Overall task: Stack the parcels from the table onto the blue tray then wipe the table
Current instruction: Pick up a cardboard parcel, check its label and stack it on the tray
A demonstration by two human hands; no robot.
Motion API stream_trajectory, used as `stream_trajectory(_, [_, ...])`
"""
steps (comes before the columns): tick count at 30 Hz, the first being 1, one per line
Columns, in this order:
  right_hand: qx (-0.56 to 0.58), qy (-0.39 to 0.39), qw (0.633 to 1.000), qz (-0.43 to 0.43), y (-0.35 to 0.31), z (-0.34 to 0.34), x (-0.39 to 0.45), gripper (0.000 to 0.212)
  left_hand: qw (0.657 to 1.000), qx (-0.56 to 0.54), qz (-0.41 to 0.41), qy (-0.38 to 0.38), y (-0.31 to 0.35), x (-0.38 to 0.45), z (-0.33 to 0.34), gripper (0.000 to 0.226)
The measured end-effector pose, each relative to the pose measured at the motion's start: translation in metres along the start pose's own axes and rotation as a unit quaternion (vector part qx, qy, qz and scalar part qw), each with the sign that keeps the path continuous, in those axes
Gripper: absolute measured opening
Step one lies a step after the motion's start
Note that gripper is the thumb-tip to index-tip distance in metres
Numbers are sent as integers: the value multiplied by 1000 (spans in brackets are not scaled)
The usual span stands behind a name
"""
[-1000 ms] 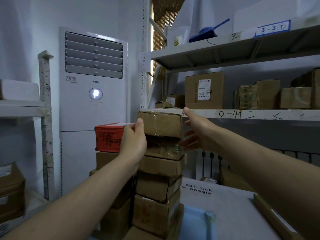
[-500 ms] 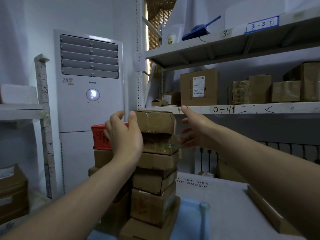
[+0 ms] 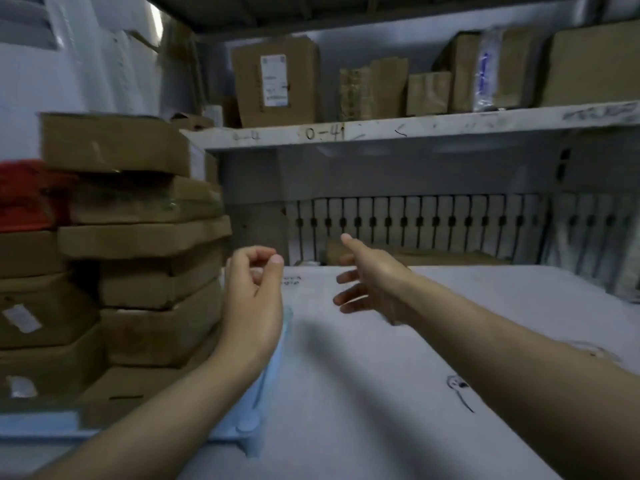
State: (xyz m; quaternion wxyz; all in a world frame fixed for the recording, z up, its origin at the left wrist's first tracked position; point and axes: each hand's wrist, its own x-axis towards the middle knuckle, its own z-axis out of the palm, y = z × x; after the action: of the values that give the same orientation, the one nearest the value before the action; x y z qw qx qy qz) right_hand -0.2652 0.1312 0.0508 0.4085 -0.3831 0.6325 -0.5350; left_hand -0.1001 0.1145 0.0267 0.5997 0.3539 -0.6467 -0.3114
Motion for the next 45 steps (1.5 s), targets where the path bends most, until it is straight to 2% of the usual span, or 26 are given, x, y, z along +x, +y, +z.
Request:
stream_trajectory(4, [-5,75,996,49,62,-67,-4,43,982,-15,-167,-87,-38,-20,58,9])
stream_trajectory(7, [-33,133,988,74,91,-113,-2,34,958,-21,-249,-139,-59,-25,97,13])
stream_trajectory(10, [-74,188,975,95,112,-146,14,37,932,-42,-315,-176,-76,-23,126,13])
stream_trajectory(13, [-104,224,965,94,126,-160,42,48,911,-51,-366,-185,-93,-13,149,24])
stream_trajectory(22, [-186,244,947,101,135,-155,127,59,875,-62,-431,-210,-120,16,207,24])
stream_trajectory(24, [-198,234,946,105,139,-154,137,55,873,-71,-429,-220,-123,19,219,20])
stream_trajectory(27, [-207,230,946,93,146,-153,146,46,876,-74,-413,-236,-126,18,230,35])
stream_trajectory(32, [-181,213,957,79,147,-152,124,34,877,-46,-416,-235,-125,13,218,42])
stream_trajectory(36, [-161,165,968,95,139,-147,90,37,863,-55,-442,-239,-112,5,195,28])
stream_trajectory(41, [-114,141,977,111,138,-143,56,55,838,-86,-477,-252,-95,-16,164,15])
stream_trajectory(45, [-82,122,983,112,141,-138,31,49,819,-143,-500,-241,-83,-32,144,20])
